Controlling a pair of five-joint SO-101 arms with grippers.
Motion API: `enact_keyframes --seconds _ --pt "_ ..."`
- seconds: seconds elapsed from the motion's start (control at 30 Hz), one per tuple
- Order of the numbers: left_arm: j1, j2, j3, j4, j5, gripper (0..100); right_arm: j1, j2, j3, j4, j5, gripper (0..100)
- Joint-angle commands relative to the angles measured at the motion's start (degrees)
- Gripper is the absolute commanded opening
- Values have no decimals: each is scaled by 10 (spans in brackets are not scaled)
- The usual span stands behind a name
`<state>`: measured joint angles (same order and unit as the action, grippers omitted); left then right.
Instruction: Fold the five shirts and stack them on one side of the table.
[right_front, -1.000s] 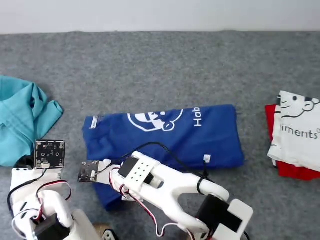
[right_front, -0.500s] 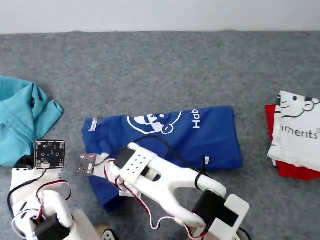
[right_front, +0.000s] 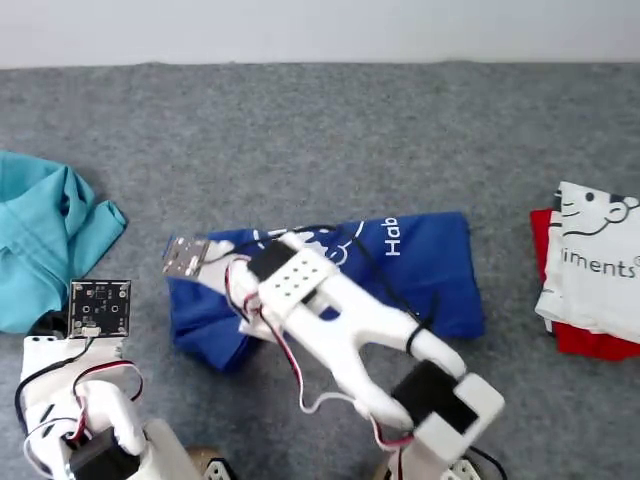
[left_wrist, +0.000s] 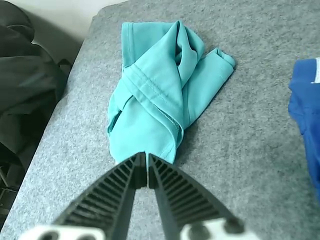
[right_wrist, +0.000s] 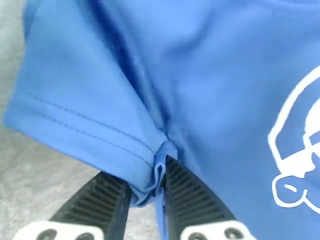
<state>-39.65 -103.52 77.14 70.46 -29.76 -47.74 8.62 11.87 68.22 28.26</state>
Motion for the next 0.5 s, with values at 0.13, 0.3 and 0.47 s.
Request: enact_keyframes --seconds 0.13,0.3,0.47 --pt "-3 -3 -1 3 5 14 44 98 -169 31 -4 9" --pt "-3 -3 -1 3 5 14 66 181 -292 95 -65 88" --pt "-3 -3 -1 3 5 14 96 245 -386 147 -111 229"
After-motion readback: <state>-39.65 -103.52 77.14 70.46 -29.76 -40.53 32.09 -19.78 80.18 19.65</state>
